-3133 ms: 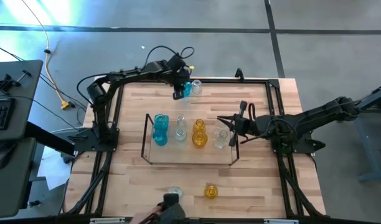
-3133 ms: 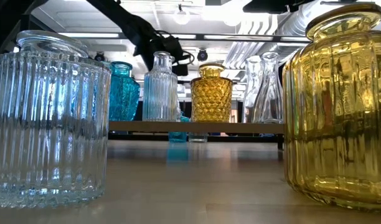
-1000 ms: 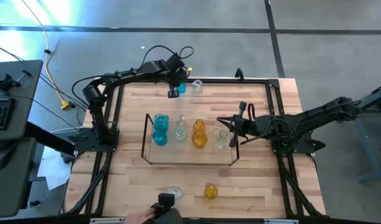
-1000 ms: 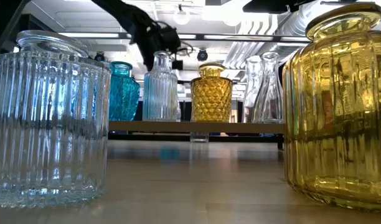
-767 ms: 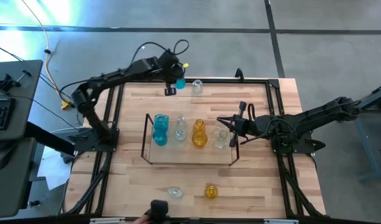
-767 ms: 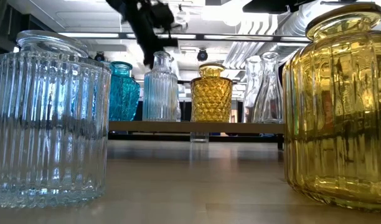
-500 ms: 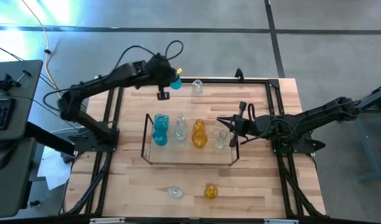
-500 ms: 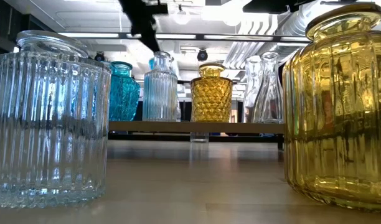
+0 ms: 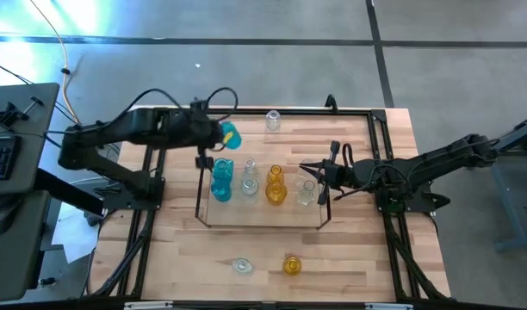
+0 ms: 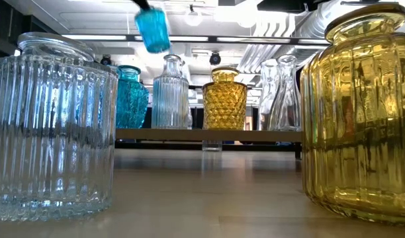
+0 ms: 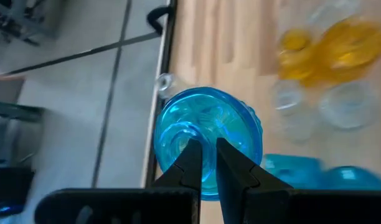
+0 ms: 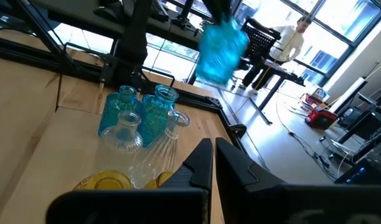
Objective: Sort vases onto shelf
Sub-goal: Put the blue vase on the shelf
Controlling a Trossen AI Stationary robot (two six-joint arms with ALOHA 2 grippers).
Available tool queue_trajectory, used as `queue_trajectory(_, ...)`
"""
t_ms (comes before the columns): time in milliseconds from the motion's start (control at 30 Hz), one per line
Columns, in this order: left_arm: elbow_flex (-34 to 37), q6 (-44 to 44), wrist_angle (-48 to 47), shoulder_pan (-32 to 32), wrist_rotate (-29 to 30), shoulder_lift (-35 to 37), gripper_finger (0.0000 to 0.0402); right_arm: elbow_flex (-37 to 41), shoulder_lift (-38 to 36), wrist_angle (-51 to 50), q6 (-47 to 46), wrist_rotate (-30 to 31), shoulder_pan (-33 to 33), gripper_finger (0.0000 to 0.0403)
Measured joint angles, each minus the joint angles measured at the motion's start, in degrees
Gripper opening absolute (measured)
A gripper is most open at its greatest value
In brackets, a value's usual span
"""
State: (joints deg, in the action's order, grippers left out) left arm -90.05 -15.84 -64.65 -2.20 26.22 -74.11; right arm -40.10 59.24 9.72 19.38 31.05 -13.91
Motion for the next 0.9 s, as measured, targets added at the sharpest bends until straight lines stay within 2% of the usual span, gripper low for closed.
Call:
queue_trajectory(333,-12.0,15.7,-14.4,17.4,-0.4,-4.3,0.001,0.0,0.0,0.0,-1.3,0.0,0.0,0.0)
queue_trajectory(500,-12.8,25.5,-17.0,24.0,-3.5,-8.1,0.001,0.0,0.0,0.0,-1.3,0.0,0.0,0.0)
queue_trajectory(733,-12.8,33.5,-18.6,28.6,-3.0,-16.7,0.001,0.0,0.0,0.0,-1.3,-1.4,0.0,0.0)
queue_trajectory(900,-12.8,35.0,-19.0,29.9,0.6,-23.4,0.001,0.0,0.0,0.0,-1.4,-2.7,0.0,0.0)
